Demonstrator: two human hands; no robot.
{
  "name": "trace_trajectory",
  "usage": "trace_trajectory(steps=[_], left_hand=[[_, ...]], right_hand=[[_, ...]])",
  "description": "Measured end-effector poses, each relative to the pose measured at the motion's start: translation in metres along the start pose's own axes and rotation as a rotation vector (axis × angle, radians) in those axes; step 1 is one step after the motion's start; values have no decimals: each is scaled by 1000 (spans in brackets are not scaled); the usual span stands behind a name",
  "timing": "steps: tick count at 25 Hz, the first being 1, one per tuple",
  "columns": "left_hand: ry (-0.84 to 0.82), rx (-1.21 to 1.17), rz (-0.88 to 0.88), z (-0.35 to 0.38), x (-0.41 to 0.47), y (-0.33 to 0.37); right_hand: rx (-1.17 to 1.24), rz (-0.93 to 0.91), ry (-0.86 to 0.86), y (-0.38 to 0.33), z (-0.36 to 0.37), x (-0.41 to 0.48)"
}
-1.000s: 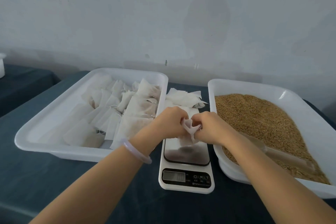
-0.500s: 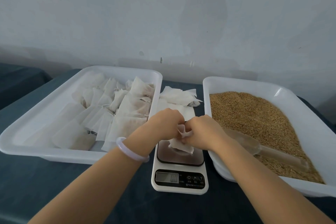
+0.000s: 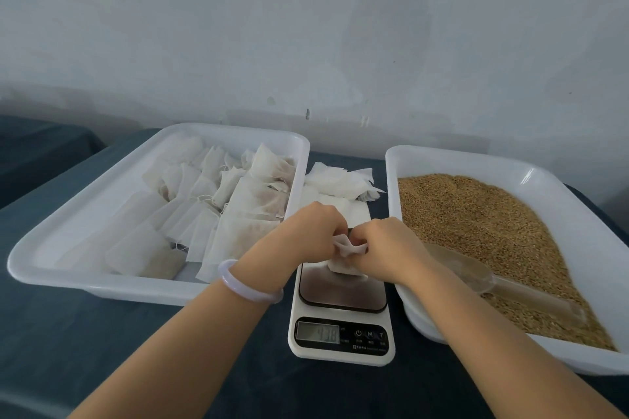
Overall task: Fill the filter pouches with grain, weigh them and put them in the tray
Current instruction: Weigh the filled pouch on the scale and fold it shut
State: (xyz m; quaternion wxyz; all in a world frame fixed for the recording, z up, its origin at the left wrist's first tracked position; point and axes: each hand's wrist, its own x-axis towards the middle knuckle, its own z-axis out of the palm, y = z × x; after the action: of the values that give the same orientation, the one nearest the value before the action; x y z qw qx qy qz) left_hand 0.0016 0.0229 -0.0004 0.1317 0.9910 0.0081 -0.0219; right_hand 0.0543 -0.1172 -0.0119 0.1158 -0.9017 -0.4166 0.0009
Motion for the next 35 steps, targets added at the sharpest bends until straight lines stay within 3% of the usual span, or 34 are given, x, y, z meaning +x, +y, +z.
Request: trace_trajectory(steps=[9, 17, 22, 25, 31, 35], left_hand=[[-118, 193, 31, 2, 7, 5], [-42, -94, 50, 8, -1, -1], [-66, -168, 98, 8, -3, -1], [-33, -324, 147, 5, -6, -6], [77, -674, 133, 1, -5, -11], [85, -676, 151, 4, -5, -14]], right_hand=[[-161, -38, -100, -6, -3, 6], [-141, -23, -158, -2, -4, 10], [-182, -67, -109, -2, -1, 8], [-58, -54, -68, 1, 0, 8], [449, 42, -60, 11, -3, 0], [532, 41, -48, 12, -3, -1]])
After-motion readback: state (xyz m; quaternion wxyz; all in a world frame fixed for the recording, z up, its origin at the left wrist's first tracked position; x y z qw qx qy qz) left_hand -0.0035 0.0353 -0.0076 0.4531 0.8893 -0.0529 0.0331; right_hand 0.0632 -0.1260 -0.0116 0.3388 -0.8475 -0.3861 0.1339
